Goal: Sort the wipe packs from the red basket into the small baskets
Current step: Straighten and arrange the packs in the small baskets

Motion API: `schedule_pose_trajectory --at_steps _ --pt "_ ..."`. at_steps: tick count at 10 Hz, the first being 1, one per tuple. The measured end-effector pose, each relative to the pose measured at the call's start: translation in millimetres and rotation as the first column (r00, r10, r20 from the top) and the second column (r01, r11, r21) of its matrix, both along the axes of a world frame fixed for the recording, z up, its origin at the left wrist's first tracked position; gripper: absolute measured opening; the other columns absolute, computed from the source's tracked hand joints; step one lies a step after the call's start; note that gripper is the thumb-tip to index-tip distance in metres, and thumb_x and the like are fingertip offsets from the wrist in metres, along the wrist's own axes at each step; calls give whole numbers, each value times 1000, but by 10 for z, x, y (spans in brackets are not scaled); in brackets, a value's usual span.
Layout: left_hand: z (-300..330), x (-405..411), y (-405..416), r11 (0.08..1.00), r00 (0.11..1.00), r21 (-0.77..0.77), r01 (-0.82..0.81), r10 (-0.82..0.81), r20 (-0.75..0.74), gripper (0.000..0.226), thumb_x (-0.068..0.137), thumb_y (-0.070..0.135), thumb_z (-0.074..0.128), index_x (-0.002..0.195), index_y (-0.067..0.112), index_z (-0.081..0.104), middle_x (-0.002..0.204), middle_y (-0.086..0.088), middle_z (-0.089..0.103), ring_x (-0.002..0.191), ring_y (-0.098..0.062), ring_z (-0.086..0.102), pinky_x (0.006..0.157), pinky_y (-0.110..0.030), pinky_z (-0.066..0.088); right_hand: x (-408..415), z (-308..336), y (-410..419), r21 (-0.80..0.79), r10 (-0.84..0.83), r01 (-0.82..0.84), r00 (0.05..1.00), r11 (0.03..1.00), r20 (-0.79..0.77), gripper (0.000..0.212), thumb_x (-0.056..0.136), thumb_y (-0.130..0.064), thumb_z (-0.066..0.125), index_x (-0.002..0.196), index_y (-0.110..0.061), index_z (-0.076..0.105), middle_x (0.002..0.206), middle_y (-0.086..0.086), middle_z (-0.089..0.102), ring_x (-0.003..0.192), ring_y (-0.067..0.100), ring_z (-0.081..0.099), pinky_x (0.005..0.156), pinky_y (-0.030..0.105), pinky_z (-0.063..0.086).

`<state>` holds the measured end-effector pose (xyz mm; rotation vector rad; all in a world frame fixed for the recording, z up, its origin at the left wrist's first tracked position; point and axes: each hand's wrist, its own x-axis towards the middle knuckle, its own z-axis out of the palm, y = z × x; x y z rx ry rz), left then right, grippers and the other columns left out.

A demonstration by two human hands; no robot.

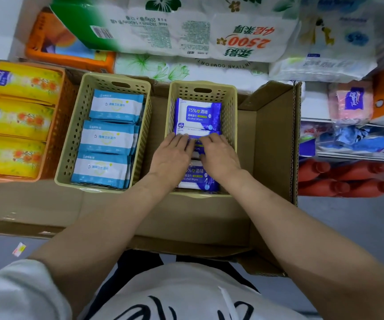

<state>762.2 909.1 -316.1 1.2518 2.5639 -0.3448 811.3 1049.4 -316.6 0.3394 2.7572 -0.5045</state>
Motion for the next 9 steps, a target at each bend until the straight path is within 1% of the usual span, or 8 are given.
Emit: schedule_pose_trajectory --at_steps 1,2,4,6,7,8,9 --pt "-17 -47 104 996 1000 -79 -29 29 1 79 87 35 67 150 9 27 152 -14 36 142 -27 32 121 -40 9 -60 3 24 -14 25 -24 998 1000 66 52 91 -12 64 140 -13 46 140 7 47 132 25 41 103 36 44" --pt "-47 -38 131 994 999 -101 -38 39 5 75 86 37 68 146 11 33 149 -14 41 139 -27 37 120 -41 11 -66 -4 32 -5 48 -48 996 999 81 54 91 -11 65 141 -14 45 141 7 46 133 24 40 104 36 44" --pt "-56 -45 104 993 1000 -115 -17 18 6 77 85 39 69 147 12 32 150 -13 39 141 -26 35 121 -40 10 -65 11 28 -5 51 -51 994 999 97 57 91 -15 66 144 -14 42 144 7 43 135 23 39 105 36 43" --pt "-92 -61 92 995 999 -97 29 -31 -13 71 89 37 64 146 11 33 148 -14 41 138 -26 38 120 -39 15 -52 -3 -23 22 52 -55 990 998 130 60 91 -10 63 146 -13 40 147 8 38 137 26 36 109 36 39" --pt "-30 -95 50 998 999 -39 40 -39 25 73 87 36 67 147 12 33 152 -15 37 141 -27 35 120 -39 13 -49 72 -21 -2 32 -32 991 999 133 59 90 -12 63 145 -14 43 148 8 40 136 27 38 109 37 38" --pt "170 -129 -9 996 990 94 5 -19 139 67 89 27 65 147 15 34 157 -14 29 143 -27 32 118 -39 20 -62 242 19 -30 -36 39 995 999 96 49 92 -18 61 140 -15 50 143 8 46 130 28 45 102 37 42" --pt "540 -251 -173 941 969 308 -141 68 236 58 95 24 59 148 18 36 159 -10 27 139 -28 37 109 -41 37 -80 581 164 -66 -130 132 991 989 41 40 94 -22 61 134 -17 56 132 8 57 118 27 56 87 31 46"
